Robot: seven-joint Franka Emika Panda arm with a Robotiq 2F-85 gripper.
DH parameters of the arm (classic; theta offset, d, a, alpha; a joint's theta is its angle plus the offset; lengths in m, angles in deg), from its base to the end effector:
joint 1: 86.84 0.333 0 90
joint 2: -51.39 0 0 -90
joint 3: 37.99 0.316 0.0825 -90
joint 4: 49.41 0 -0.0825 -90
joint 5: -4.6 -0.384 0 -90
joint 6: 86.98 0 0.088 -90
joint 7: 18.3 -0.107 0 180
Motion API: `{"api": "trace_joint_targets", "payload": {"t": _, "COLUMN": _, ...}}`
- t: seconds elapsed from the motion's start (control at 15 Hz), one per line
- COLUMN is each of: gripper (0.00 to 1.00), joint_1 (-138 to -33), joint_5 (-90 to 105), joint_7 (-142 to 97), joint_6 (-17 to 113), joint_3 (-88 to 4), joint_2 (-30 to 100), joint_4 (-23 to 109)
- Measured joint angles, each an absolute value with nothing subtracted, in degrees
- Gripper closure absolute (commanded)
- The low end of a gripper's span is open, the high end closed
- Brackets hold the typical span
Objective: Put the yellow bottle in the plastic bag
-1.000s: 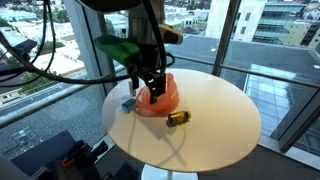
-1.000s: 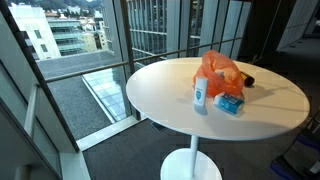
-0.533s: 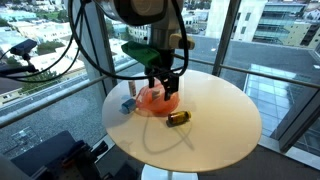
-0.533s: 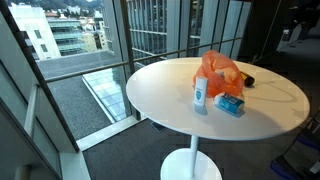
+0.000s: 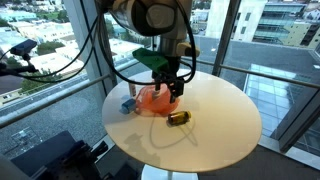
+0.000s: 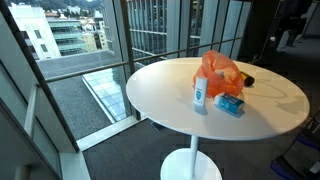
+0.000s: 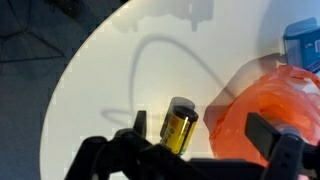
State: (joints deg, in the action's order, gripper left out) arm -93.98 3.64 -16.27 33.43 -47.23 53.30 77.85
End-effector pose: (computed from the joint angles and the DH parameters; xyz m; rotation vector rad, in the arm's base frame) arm 0.4908 -0.1436 0.3823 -3.0799 0.4015 0.1281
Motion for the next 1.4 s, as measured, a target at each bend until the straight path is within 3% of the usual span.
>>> {"api": "trace_joint_targets", "payload": {"t": 1.4, "gripper": 0.0, "joint_1": -95.07, "joint_5": -1.98, "joint_7": -20.15, "joint_6": 45.35, "joint_3": -47.19, "joint_2": 34.12, "joint_4": 69.33}}
